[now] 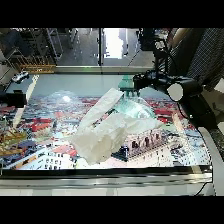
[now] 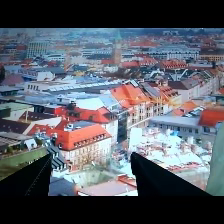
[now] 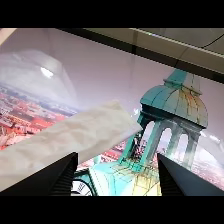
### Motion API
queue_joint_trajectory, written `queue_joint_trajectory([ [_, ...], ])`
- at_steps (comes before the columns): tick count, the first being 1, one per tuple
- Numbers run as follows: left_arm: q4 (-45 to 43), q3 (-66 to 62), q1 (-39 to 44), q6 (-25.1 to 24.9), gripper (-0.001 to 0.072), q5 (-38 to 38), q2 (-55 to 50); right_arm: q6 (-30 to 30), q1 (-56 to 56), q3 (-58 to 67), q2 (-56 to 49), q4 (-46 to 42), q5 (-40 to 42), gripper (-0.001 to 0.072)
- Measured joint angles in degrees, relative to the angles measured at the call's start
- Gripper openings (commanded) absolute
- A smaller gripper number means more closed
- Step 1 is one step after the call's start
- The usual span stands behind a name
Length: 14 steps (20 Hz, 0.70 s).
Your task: Fold the clothes and pants, and hang the long-sleeved shirts on hangers.
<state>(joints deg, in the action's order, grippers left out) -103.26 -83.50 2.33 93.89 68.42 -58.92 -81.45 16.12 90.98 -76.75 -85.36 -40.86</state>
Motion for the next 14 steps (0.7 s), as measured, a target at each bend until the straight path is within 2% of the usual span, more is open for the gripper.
queue_joint_trajectory([
  [14,0.4,0.0,0.0,0.0,0.0498,-1.6,-0.2,0.0,0.0,0.0,0.0,0.0,0.3,0.0569],
])
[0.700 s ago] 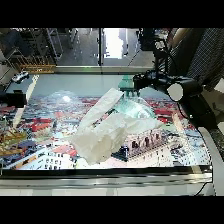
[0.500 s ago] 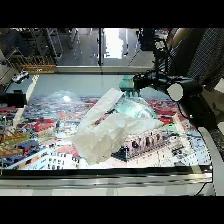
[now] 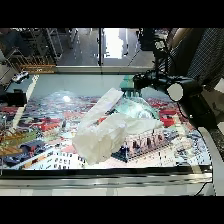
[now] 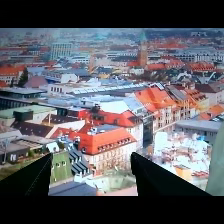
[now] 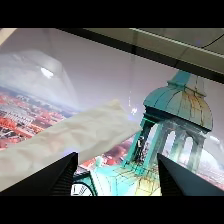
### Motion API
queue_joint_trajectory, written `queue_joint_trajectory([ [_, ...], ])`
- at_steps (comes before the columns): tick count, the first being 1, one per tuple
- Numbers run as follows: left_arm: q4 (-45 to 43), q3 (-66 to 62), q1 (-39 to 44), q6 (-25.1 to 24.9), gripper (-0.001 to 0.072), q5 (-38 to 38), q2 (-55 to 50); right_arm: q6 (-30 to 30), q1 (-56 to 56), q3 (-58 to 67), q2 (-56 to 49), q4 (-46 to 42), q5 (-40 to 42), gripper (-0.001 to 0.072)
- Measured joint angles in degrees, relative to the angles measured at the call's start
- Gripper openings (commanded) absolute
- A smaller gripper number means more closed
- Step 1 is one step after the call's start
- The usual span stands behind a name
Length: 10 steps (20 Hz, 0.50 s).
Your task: Fold the clothes and pants, and hang the long-sleeved shirts on hangers.
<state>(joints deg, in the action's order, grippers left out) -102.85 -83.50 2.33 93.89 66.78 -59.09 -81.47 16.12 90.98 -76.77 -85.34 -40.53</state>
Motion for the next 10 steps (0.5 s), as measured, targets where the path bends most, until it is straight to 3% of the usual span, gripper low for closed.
queue_joint_trajectory([
  [2,1.3,0.0,0.0,0.0,0.0410,-1.4,-0.3,0.0,0.0,0.0,0.0,0.1,1.0,0.0569],
  [7,3.7,0.1,0.0,3.0,0.0408,0.8,-0.7,-2.8,0.0,0.3,0.1,4.2,3.2,0.0569],
  [8,5.7,0.1,0.0,2.5,0.0417,2.8,-1.0,-4.4,0.0,0.6,0.2,6.4,2.4,0.0568],
  [10,14.2,1.0,0.0,-3.4,0.0416,7.0,-1.6,-7.5,0.0,1.3,0.6,10.9,-1.2,0.0569],
])
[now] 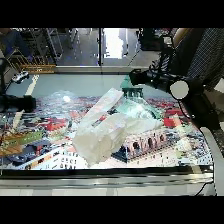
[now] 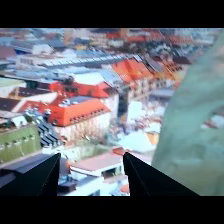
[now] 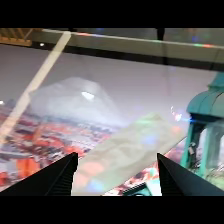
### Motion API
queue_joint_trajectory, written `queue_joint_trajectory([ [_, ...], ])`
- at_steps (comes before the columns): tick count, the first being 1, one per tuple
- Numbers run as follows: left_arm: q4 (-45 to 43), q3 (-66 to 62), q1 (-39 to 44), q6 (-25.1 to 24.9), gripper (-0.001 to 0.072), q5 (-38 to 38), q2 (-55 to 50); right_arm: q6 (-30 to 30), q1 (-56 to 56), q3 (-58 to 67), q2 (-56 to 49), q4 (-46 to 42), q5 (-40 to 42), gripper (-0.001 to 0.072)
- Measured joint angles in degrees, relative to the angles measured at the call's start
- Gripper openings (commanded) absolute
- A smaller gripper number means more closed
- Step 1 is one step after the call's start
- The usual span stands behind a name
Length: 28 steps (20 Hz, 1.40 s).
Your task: Fold the clothes and pants, and hang the long-sleeved shirts on hangers.
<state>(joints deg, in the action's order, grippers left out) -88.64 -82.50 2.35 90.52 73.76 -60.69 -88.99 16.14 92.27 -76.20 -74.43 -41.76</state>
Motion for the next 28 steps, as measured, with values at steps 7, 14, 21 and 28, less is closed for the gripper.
queue_joint_trajectory([
  [7,16.8,20.9,14.9,-18.2,0.0433,6.4,0.2,3.1,0.1,-3.9,0.6,4.2,-37.9,0.0470],
  [14,12.2,40.2,38.1,-15.8,0.0625,-15.2,-0.3,10.6,5.6,-27.9,0.6,18.4,-33.4,0.0589],
  [21,17.0,42.1,41.2,-11.5,0.0520,-36.1,-5.0,8.4,13.5,-35.4,-0.6,15.7,-12.5,0.0566],
  [28,18.4,42.2,39.1,-5.5,0.0011,-42.7,-7.8,7.2,15.6,-32.6,-7.3,14.8,-7.3,0.0053],
])
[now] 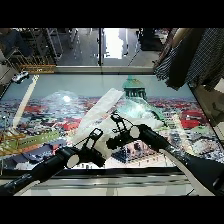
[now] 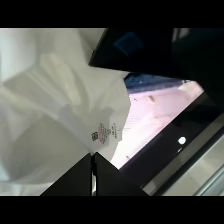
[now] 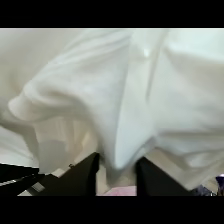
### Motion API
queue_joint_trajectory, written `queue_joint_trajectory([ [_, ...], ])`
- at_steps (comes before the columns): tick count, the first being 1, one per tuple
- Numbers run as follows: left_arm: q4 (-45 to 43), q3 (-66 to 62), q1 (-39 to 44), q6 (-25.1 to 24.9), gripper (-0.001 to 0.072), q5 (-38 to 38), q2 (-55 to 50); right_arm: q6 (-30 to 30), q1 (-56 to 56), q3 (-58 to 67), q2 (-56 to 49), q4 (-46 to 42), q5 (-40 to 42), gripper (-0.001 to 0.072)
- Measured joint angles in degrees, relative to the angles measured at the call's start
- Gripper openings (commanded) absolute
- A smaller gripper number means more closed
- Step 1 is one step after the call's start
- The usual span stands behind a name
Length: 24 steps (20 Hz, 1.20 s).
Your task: Fold the clothes and pants, and hang the long-sleeved shirts on hangers.
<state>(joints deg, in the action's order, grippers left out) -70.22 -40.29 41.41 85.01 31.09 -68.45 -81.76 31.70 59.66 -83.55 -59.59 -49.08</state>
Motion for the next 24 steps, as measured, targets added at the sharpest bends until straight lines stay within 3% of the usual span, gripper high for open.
queue_joint_trajectory([
  [3,0.1,-0.6,-4.1,1.9,0.0008,1.8,0.6,-0.2,0.2,2.5,-0.7,-1.8,-1.5,0.0025],
  [10,3.2,-14.5,-18.3,-5.1,0.0008,10.0,5.1,0.2,0.1,17.6,3.0,-11.7,-17.7,0.0024],
  [15,8.5,-29.1,-26.4,-9.7,0.0008,12.0,3.2,0.4,0.1,29.8,4.8,-15.2,-22.7,0.0024],
  [20,13.2,-34.1,-28.6,-13.2,0.0008,10.7,0.2,-0.9,0.1,34.4,5.1,-16.3,-21.6,0.0023],
  [24,15.6,-34.9,-29.3,-14.8,0.0011,10.0,-1.7,-5.8,0.1,35.2,4.7,-17.0,-13.7,0.0023],
])
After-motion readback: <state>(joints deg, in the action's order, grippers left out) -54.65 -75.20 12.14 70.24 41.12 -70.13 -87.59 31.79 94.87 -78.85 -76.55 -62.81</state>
